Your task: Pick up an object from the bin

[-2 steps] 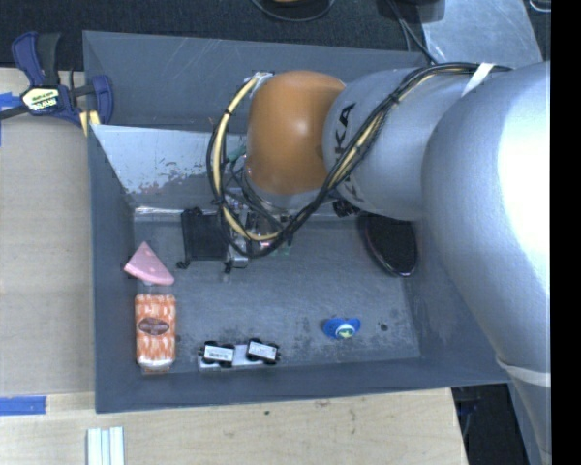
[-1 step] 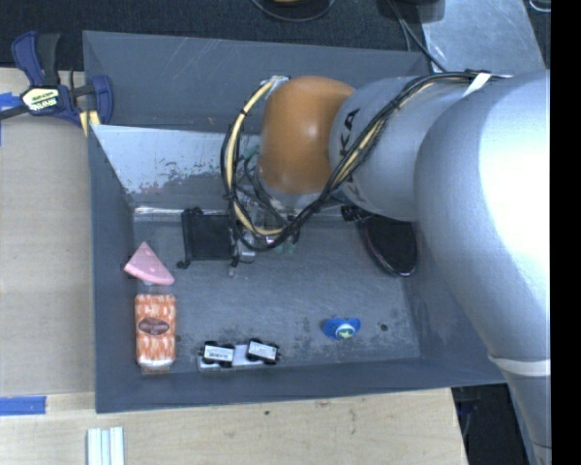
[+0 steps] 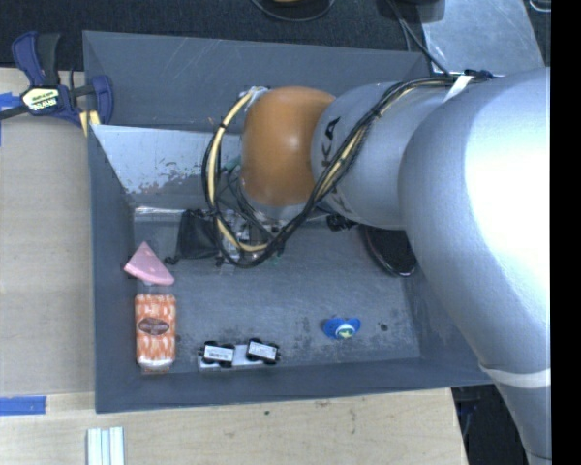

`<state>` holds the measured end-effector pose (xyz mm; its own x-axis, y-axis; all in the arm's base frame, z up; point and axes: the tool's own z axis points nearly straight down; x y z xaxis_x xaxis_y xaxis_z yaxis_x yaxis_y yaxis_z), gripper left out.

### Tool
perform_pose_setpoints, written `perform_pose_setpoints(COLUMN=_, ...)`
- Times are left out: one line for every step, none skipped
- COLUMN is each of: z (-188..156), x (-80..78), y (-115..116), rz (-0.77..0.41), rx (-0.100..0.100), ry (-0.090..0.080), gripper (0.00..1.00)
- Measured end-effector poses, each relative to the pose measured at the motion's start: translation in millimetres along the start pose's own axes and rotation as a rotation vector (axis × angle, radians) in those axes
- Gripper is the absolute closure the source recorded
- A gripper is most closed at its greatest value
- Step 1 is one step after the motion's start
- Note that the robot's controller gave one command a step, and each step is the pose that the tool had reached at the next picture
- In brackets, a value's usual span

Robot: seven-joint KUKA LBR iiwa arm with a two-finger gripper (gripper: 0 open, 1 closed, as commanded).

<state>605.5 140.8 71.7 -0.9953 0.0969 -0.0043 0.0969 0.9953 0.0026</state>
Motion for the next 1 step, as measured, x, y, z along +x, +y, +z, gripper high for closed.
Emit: perform_pose_setpoints(z=0.0, x=0.0, y=0.0, rz=0.000, rx=0.000, ry=0.000, gripper=1.00)
